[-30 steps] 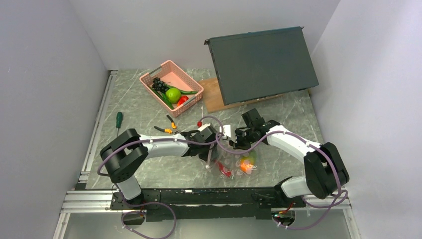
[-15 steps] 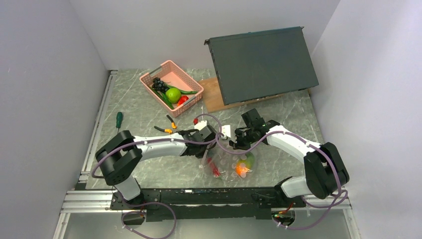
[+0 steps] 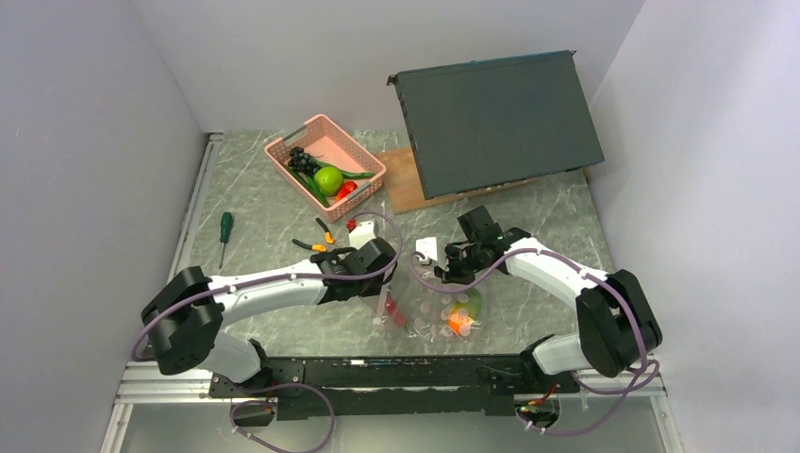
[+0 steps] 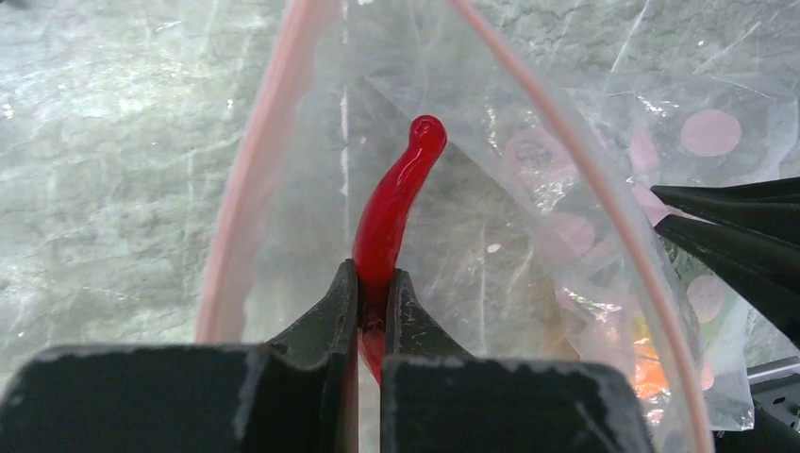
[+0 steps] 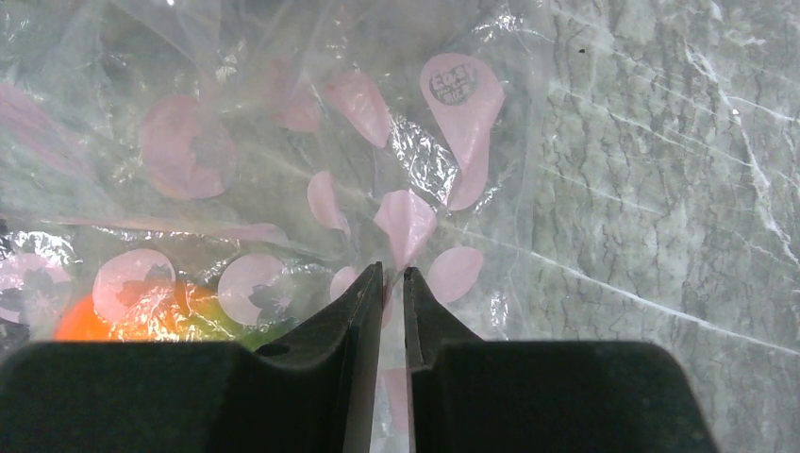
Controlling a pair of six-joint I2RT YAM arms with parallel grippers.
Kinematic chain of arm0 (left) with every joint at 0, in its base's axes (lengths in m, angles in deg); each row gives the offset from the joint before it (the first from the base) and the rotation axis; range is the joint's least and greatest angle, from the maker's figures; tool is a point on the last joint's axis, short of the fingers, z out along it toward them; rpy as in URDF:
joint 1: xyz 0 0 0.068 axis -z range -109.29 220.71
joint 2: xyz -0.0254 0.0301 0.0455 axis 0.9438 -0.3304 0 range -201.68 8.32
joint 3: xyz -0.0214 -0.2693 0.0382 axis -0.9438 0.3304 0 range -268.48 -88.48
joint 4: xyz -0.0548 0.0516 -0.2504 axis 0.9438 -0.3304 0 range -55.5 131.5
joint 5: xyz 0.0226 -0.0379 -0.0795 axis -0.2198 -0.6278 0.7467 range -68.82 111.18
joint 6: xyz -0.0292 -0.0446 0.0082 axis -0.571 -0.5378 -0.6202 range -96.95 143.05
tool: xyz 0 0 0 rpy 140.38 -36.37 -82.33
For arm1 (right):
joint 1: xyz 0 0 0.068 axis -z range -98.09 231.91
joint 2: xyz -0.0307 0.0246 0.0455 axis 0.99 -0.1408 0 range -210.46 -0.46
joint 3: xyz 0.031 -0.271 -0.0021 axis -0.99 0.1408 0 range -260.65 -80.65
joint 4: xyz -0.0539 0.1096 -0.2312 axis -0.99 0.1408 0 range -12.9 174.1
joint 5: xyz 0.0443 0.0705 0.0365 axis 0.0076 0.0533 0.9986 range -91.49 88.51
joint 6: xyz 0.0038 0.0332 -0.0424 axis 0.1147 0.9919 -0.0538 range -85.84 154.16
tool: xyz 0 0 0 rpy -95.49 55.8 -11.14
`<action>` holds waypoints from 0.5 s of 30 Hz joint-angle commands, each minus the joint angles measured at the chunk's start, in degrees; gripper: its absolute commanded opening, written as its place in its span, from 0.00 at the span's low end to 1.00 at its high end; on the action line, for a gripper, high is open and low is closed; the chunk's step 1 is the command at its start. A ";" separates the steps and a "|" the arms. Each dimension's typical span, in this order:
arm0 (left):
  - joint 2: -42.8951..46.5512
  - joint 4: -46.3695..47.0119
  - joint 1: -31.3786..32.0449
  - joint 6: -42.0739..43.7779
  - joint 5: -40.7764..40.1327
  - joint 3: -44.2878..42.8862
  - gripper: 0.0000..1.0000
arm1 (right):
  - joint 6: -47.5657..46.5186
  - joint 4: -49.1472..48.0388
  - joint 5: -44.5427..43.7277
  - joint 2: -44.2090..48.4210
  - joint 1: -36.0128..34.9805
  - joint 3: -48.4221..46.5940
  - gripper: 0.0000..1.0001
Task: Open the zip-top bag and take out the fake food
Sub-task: Pick up the fake vegetable from the zipper food storage bag.
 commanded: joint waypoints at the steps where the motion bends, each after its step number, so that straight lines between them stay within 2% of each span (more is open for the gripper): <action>1: 4.54 2.19 0.18 -0.86 -2.94 2.31 0.00 | -0.71 -0.15 0.86 0.33 -0.09 0.04 0.16; 10: 13.66 3.72 0.18 0.80 -6.82 7.22 0.00 | -0.59 -0.09 0.57 0.55 -0.06 -0.14 0.13; 15: 18.38 7.93 0.23 2.69 -6.53 11.09 0.00 | -0.59 -0.18 0.48 0.65 -0.01 -0.13 0.12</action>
